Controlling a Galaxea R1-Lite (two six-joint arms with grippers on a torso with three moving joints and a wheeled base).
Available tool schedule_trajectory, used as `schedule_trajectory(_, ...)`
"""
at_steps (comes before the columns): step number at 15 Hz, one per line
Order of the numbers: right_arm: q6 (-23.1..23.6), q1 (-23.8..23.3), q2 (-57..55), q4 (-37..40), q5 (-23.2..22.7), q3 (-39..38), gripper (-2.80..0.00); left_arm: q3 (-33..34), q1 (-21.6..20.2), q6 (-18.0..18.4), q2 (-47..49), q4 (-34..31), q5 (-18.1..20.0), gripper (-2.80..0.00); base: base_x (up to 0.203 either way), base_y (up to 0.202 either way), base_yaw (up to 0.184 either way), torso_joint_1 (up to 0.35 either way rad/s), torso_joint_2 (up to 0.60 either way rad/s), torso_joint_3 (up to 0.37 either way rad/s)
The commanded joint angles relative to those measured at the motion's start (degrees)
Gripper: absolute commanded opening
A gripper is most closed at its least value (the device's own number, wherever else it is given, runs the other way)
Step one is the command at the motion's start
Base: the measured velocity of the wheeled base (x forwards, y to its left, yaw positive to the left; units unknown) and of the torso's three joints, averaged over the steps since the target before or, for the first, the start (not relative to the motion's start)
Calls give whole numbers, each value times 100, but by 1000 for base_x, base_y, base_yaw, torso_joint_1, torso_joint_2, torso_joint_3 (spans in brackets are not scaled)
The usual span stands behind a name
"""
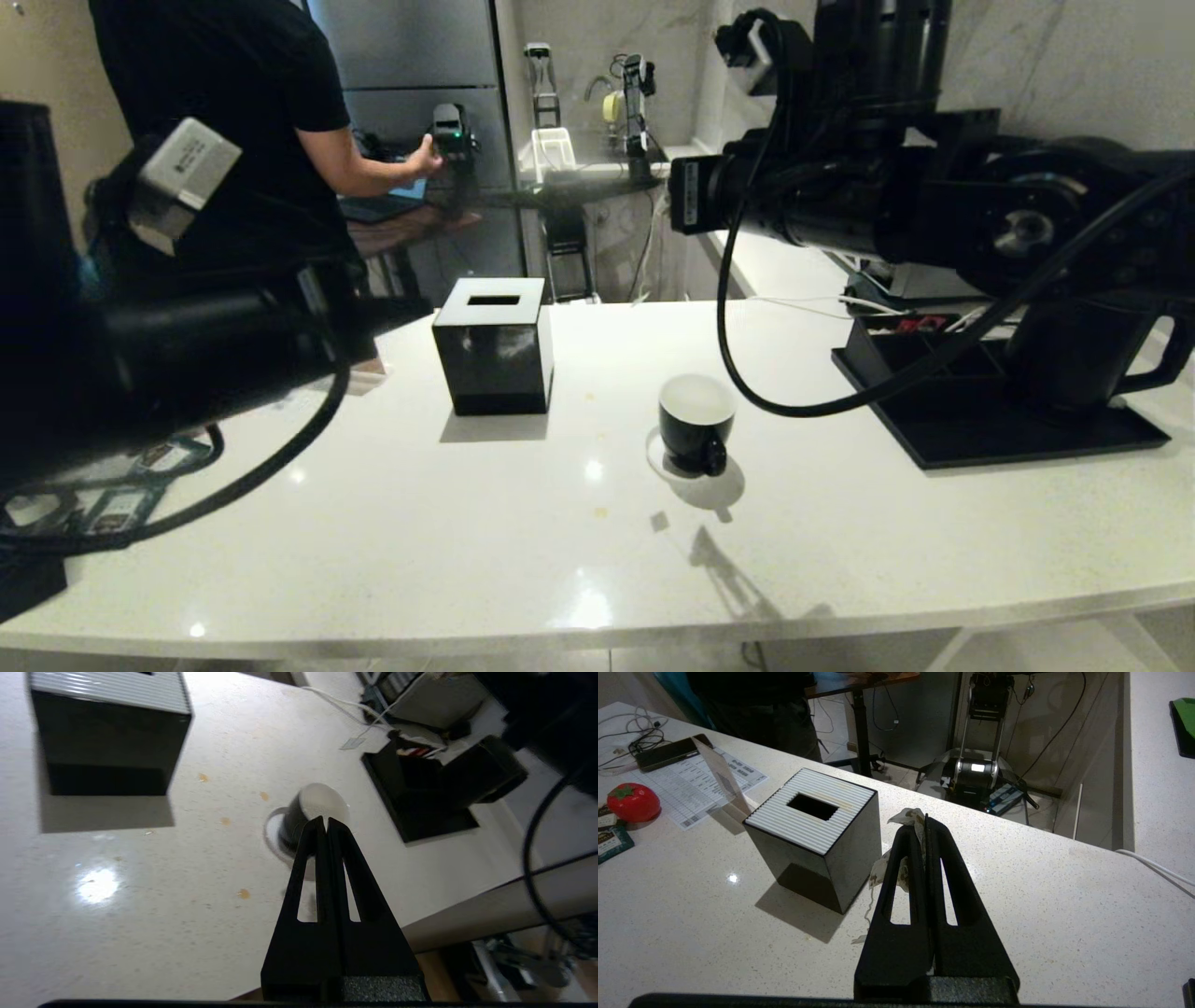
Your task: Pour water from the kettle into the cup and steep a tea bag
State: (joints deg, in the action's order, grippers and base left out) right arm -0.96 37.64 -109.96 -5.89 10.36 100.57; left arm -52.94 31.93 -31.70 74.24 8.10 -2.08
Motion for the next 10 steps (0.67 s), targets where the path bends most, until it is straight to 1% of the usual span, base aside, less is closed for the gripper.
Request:
schedule_trajectory(1, 0, -3, -25, 0, 1, -11, -280, 28, 116, -134, 202, 218, -2, -280, 0, 0, 0, 0, 0, 0)
schedule_trajectory(3, 0, 6, -17, 0, 1, -11, -280, 38, 197, -204, 375, 540, -2, -280, 0, 0, 0, 0, 0, 0)
schedule_trajectory(7, 8, 6, 158, 160, 14, -61, -280, 64, 231, -196, 612, 598, 6, -280, 0, 0, 0, 0, 0, 0)
schedule_trajectory(10, 8, -1, 314, 380, 18, -80, -280, 85, 336, -162, 872, 823, 4, -280, 0, 0, 0, 0, 0, 0)
